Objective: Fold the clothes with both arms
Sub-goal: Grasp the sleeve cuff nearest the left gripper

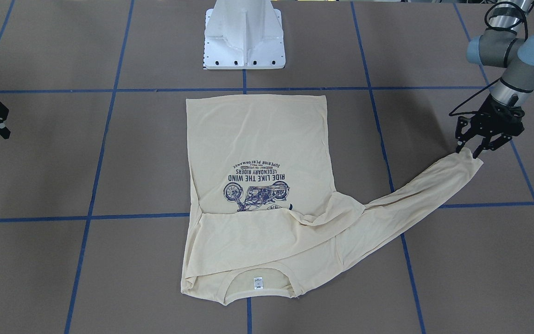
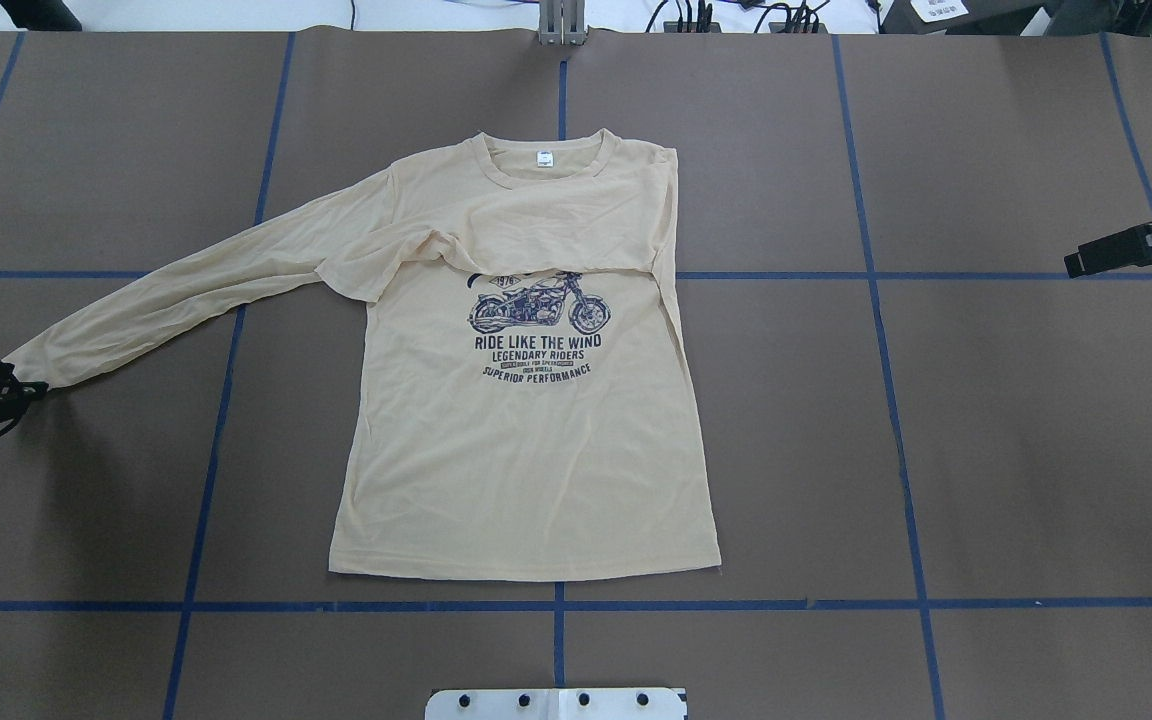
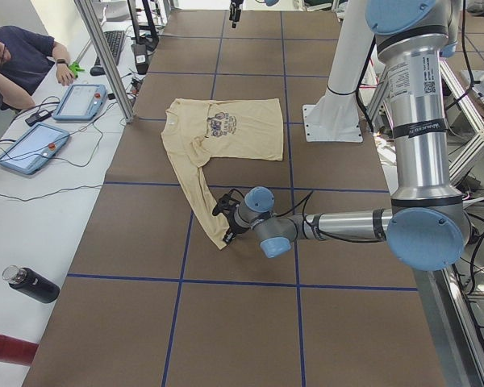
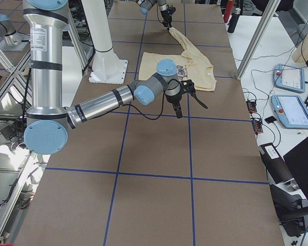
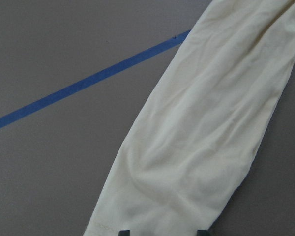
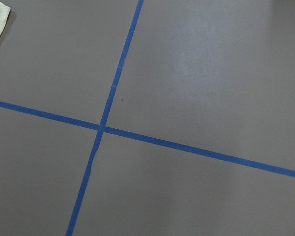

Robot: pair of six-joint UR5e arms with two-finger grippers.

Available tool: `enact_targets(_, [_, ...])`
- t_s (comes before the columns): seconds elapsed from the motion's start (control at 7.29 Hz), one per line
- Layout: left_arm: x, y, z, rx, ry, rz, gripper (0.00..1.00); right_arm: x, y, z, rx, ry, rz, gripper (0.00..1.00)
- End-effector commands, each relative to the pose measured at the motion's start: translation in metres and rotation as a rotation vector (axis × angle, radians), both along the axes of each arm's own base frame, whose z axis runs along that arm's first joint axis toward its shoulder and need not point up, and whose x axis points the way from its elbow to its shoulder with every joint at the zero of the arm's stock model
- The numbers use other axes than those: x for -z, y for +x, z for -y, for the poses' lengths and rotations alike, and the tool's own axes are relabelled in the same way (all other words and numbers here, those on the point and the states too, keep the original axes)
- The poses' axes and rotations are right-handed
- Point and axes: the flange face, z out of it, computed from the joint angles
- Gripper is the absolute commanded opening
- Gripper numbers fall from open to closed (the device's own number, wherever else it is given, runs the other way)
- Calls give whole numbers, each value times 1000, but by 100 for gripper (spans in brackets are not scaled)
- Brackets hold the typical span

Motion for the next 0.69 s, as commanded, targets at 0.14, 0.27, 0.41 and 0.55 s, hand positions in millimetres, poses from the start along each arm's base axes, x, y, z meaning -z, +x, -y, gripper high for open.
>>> enact_targets(0.14, [-2,-1,-2,-5,-1,2,51,-1,0,0,-4,-4,0,100])
enact_targets(0.27, [-3,-1,-3,-5,2,0,51,-1,0,0,-5,-5,0,100])
enact_targets(0.41, [-4,-3,-5,-7,3,-1,51,-1,0,0,-6,-6,0,100])
enact_targets(0.55, [-4,-4,-7,-6,8,-6,43,-1,0,0,-4,-6,0,100])
